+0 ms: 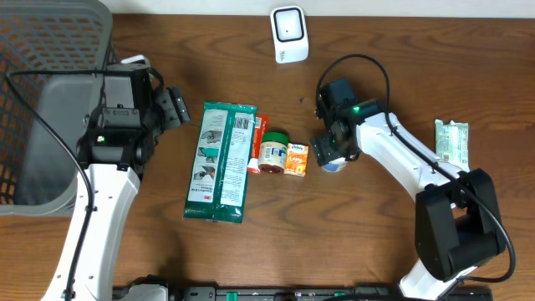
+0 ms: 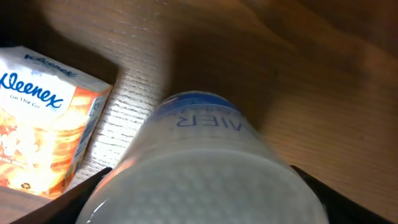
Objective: Scan the item barcode
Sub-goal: 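Lift the white tub and carry it toward the scanner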
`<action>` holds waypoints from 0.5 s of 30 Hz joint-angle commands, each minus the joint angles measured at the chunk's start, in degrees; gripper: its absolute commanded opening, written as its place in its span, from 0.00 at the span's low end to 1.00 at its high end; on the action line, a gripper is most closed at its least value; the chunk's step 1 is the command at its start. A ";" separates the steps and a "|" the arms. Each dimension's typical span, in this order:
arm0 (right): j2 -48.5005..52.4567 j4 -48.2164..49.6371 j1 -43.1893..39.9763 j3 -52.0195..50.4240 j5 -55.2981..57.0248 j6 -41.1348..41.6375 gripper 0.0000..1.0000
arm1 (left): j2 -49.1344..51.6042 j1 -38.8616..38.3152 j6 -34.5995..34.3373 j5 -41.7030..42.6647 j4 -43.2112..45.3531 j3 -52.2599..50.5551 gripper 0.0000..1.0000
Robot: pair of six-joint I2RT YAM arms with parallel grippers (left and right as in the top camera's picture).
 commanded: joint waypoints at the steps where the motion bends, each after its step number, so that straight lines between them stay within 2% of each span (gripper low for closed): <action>1: -0.50 -0.07 -0.02 0.02 2.75 -0.07 0.79 | -0.42 0.13 -0.33 -0.72 0.04 -0.11 0.86; 7: -0.92 -0.59 0.04 0.15 2.95 -0.04 0.81 | -0.42 0.13 -0.33 -0.72 0.04 -0.11 0.86; 15: -9.35 -2.67 0.09 0.63 1.95 1.49 0.73 | -0.42 0.13 -0.33 -0.72 0.04 -0.11 0.86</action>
